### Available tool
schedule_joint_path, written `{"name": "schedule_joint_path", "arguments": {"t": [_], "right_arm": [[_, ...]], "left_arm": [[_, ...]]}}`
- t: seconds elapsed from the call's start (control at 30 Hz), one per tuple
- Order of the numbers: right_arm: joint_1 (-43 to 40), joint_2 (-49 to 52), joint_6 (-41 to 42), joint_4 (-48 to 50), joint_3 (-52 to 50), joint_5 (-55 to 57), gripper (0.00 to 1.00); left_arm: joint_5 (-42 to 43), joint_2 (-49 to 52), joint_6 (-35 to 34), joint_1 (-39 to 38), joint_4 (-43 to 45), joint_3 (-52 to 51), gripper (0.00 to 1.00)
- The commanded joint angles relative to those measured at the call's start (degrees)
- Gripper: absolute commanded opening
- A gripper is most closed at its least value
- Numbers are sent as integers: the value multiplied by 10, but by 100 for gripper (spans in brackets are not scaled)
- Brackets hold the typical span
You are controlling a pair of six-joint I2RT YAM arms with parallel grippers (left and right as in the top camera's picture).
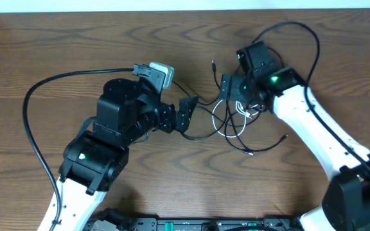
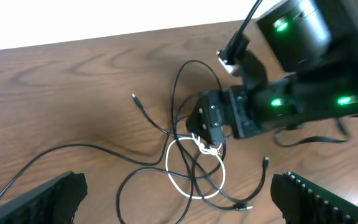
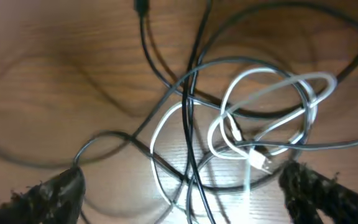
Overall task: Untangle cables
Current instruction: 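Grasp the white cable in the tangle with the right gripper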
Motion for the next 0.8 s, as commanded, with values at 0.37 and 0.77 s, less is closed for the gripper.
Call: {"name": "schedule_joint_path", "arguments": {"t": [0.37,0.77], "right_arm": [[-3,31,56,183,-123,56,81],[-7,102,9,217,-115,38,7]], "left_arm": [[-6,-1,19,0,-29,10,100],[-6,-1,21,0,-39,5,100]]}}
